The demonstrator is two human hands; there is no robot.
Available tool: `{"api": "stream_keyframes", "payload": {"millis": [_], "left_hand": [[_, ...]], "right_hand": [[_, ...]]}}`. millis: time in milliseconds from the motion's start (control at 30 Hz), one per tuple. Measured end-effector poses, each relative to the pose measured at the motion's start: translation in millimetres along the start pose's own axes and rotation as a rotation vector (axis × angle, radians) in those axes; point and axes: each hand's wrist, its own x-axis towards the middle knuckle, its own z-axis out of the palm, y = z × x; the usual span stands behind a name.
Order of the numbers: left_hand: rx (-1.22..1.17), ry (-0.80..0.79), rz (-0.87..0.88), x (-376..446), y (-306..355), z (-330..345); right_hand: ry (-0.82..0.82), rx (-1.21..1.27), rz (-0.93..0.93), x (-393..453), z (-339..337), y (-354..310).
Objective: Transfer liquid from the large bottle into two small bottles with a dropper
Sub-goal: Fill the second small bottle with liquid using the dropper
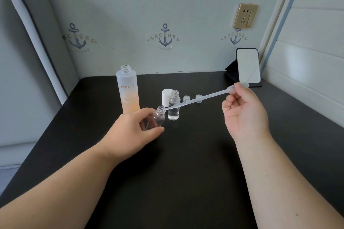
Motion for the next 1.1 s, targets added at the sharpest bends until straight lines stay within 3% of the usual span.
{"api": "stream_keyframes", "payload": {"millis": [1100], "left_hand": [[-0.046, -0.041, -0.017, -2.0, 7.6, -2.3]], "right_hand": [[0.024, -0.033, -0.014, -0.8, 0.1, -1.1]]}}
